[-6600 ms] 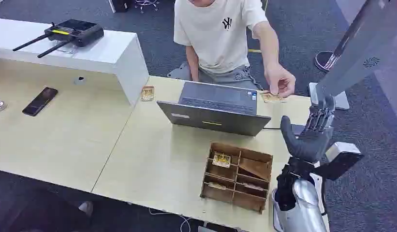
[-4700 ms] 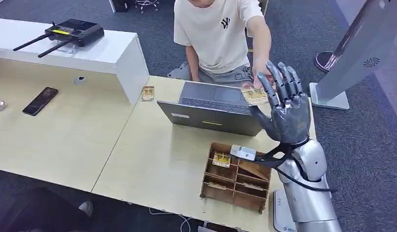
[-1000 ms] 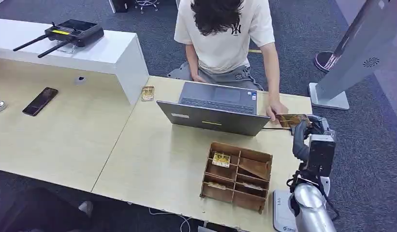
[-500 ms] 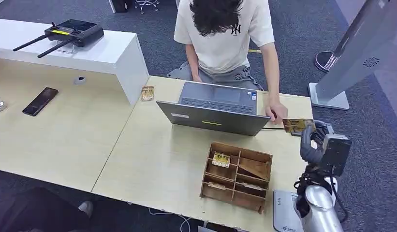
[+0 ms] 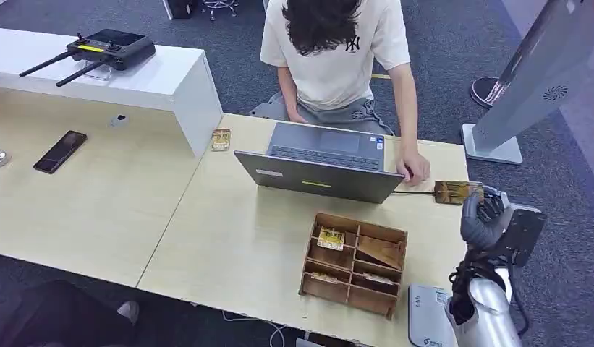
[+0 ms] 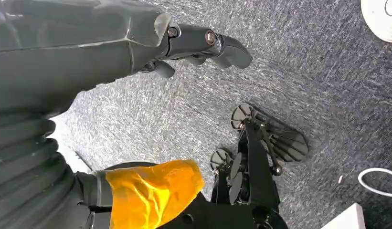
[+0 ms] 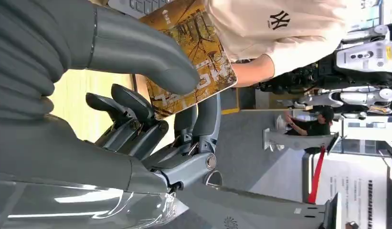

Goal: Pass the card to the sensor for recognition and then transmit it.

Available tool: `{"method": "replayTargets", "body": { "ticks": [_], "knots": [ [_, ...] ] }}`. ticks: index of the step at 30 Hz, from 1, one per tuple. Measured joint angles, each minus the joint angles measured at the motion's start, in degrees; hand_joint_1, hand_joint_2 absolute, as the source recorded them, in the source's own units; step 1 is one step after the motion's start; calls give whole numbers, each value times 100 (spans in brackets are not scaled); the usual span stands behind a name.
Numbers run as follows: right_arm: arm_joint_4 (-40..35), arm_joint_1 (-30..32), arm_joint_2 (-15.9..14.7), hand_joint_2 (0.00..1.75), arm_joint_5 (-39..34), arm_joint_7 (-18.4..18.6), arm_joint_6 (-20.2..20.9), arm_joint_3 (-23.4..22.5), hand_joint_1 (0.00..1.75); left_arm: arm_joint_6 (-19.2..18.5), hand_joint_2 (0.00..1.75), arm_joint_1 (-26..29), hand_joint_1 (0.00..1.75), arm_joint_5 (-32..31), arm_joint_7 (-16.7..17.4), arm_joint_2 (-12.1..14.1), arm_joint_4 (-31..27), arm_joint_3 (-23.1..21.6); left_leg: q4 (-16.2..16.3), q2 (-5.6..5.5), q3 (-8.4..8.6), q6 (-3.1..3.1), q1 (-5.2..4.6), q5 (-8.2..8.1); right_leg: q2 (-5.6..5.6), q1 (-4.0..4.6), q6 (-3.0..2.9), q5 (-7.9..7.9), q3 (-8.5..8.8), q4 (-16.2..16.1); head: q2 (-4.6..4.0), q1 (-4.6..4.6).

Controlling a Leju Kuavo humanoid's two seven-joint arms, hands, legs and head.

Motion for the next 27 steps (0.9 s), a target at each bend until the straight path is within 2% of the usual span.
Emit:
{"method": "replayTargets", "body": {
  "ticks": [6, 10, 14, 27],
  "knots": [
    [129, -71, -7, 175, -426, 48, 573, -37, 175, -13, 175, 3, 0, 18, -17, 4, 0, 2, 0, 0, 0, 0, 0, 0, 0, 0, 0, 0, 0, 0, 0, 0],
    [188, -88, -7, 175, -896, 112, 1321, -37, 175, -17, 175, 7, 0, 24, -52, 4, 0, 4, 0, -1, -1, 0, 0, 0, -1, 0, 0, 0, 0, 0, 0, 0],
    [216, -111, -7, 175, -1277, 120, 1830, -37, 175, -22, 175, 9, 0, 24, -66, 4, 0, 4, 0, -1, -1, 0, 0, 0, -2, 0, 0, 0, 0, 0, 0, 0],
    [205, -176, 59, 175, -1591, 74, 2316, -39, 175, -26, 175, 8, 0, 4, -66, 6, 0, 4, 0, -1, -1, 0, 0, 0, -2, 0, 0, 0, 1, 0, 0, 0]
  ]
}}
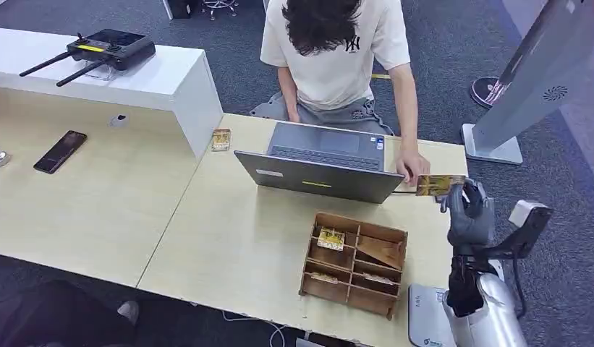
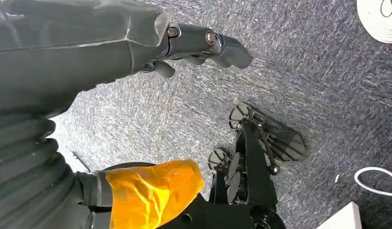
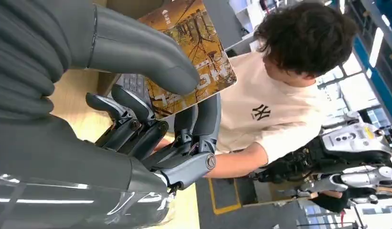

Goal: Pass the card to the sensor for recognition and then transmit it.

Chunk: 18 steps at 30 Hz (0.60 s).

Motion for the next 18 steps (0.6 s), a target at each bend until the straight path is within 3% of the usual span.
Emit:
{"method": "replayTargets", "body": {
  "ticks": [12, 18],
  "knots": [
    [-63, -92, 136, 175, -168, 109, 1286, 184, 175, -35, 175, -4, 0, -48, 2, 26, 0, 0, 0, 1, 0, 0, 1, 0, 1, 0, 0, 0, 0, 1, 0, 0],
    [-61, -191, 227, 175, -182, 57, 1627, 468, 175, -42, 175, -8, 0, -50, 13, 35, 0, 0, 0, 0, 0, -3, 1, 2, 0, 0, 0, 0, 0, 2, 0, 0]
  ]
}}
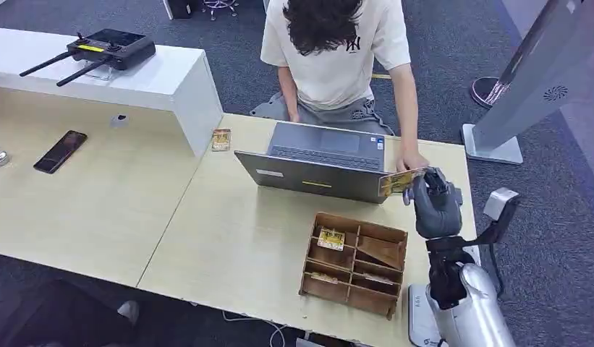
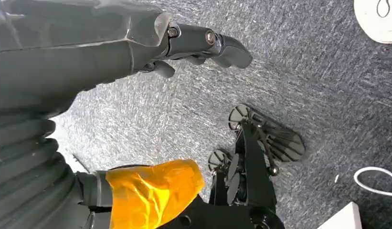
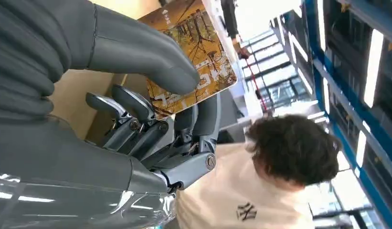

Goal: Pass the card to the sensor for recognition and then transmit it.

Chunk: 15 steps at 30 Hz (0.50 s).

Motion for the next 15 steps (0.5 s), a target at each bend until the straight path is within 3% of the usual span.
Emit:
{"method": "replayTargets", "body": {
  "ticks": [15],
  "knots": [
    [0, -46, 35, 175, -46, 0, 153, 258, 175, -2, 175, -4, 0, 0, 2, 2, 0, 0, 0, -1, 0, 0, 0, 0, -1, 0, 0, 0, 0, 0, 0, 0]
  ]
}}
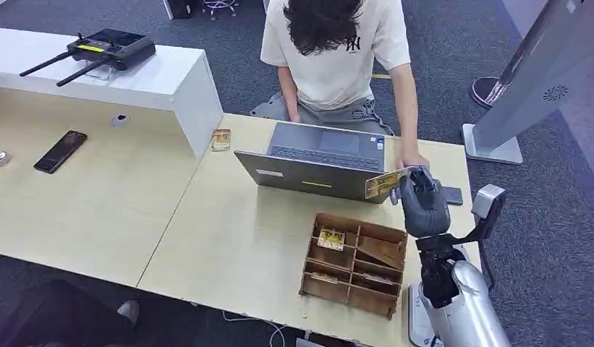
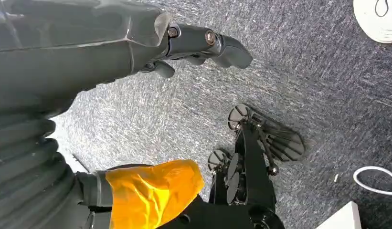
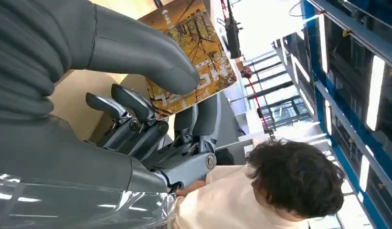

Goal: Pass the card to the sensor for recognition and then transmit it.

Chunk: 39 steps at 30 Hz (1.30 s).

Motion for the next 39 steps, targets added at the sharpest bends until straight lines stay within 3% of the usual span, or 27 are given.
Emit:
{"method": "replayTargets", "body": {
  "ticks": [9, 15, 21, 39],
  "knots": [
    [-76, 15, 2, 175, -87, -126, 361, 258, 175, -15, 175, 0, 0, 0, 0, 4, 0, 0, 0, 0, 0, 0, 0, 0, 0, 0, 0, 0, -1, 0, 0, -2],
    [-288, 19, 42, 175, -33, -280, 11, 258, 175, 11, 175, -5, 0, -5, 9, 7, 0, 0, 0, 1, 1, 0, 0, 0, 1, 0, 0, 0, -1, 0, 0, 0],
    [-179, -9, 0, 175, 31, -356, -339, 26, 175, 20, 175, -4, 0, 11, 20, 4, 0, 0, 0, 1, 1, 0, -1, 0, 1, -1, 1, 0, -1, 0, 0, 0],
    [736, -286, -518, 175, 46, -227, -112, -529, 175, 33, 175, 6, 0, 120, 18, -13, 0, 52, 0, 0, 1, 0, -1, 0, 1, 0, 1, 1, -1, -1, 0, 0]
  ]
}}
